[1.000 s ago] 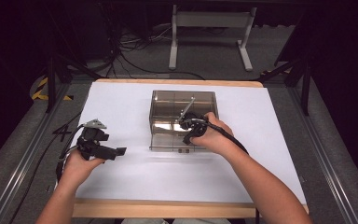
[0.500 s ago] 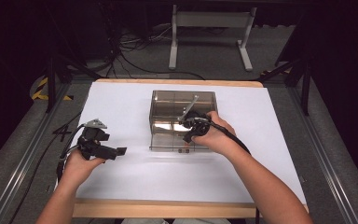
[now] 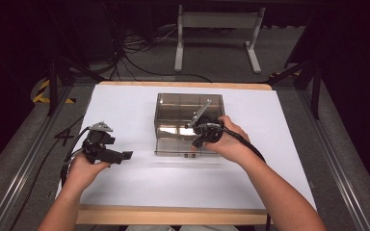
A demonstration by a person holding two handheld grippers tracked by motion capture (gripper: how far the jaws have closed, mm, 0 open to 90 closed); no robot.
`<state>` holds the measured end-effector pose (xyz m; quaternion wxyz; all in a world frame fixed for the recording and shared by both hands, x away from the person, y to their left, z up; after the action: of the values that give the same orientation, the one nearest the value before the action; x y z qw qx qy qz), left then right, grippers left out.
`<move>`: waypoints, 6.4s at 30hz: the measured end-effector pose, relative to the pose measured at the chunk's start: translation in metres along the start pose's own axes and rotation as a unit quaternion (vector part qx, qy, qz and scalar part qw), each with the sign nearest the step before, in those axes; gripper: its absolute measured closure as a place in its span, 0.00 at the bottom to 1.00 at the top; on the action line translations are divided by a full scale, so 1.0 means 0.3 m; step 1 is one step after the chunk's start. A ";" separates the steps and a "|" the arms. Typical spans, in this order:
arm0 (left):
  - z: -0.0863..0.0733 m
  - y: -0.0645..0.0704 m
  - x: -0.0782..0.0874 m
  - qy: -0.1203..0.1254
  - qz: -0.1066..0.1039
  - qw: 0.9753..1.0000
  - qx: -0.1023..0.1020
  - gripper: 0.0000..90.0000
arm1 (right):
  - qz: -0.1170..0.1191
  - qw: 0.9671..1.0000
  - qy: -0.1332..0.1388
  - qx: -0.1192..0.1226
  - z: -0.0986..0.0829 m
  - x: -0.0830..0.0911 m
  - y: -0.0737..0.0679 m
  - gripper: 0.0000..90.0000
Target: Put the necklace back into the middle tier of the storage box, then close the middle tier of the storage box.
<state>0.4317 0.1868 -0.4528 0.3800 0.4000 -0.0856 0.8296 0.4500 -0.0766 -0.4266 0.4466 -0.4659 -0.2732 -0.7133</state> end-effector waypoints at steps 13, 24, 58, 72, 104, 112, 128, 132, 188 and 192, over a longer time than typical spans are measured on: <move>0.003 -0.004 -0.009 -0.002 -0.002 1.000 -0.001 0.05 | 0.015 0.999 0.007 0.035 -0.041 0.034 -0.034 1.00; 0.002 -0.001 -0.009 -0.003 -0.002 1.000 0.000 0.05 | 0.025 0.998 -0.005 0.061 -0.072 0.037 -0.073 1.00; 0.002 0.002 -0.008 -0.003 -0.003 1.000 -0.001 0.05 | 0.060 0.992 -0.048 0.103 -0.141 -0.093 -0.107 1.00; -0.005 0.003 -0.004 -0.002 -0.003 1.000 -0.001 0.05 | 0.045 0.992 -0.054 0.102 -0.144 -0.133 -0.076 1.00; -0.012 0.002 -0.010 -0.005 -0.004 1.000 0.001 0.05 | -0.006 0.995 -0.040 0.095 -0.091 -0.125 -0.013 1.00; -0.013 0.001 -0.010 -0.007 -0.003 1.000 0.002 0.05 | -0.007 0.996 -0.036 0.084 -0.087 -0.121 0.008 1.00; -0.018 -0.004 -0.010 -0.009 -0.002 1.000 0.003 0.05 | -0.023 0.997 -0.013 0.070 -0.067 -0.117 0.058 1.00; -0.018 -0.005 -0.009 -0.007 -0.002 1.000 0.004 0.05 | -0.027 0.997 -0.010 0.067 -0.060 -0.115 0.069 1.00; -0.020 -0.009 -0.003 -0.005 -0.001 1.000 0.007 0.05 | -0.125 0.991 0.029 0.022 -0.006 -0.135 0.173 1.00; -0.019 -0.009 -0.002 -0.004 -0.001 1.000 0.007 0.05 | -0.127 0.991 0.029 0.020 -0.006 -0.135 0.170 1.00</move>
<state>0.4304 0.1908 -0.4576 0.3777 0.4060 -0.0804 0.8283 0.5015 -0.0857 -0.4656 0.3692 -0.3975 -0.3315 -0.7719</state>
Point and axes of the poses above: each handheld gripper's, and its own axes: x roughly backward along the jaws, z roughly out of its top, y roughly to its right, the point moved 9 cm from there along -x, roughly forward along the jaws, and after that the axes turned 4 degrees about -x, right-handed, at the moved point
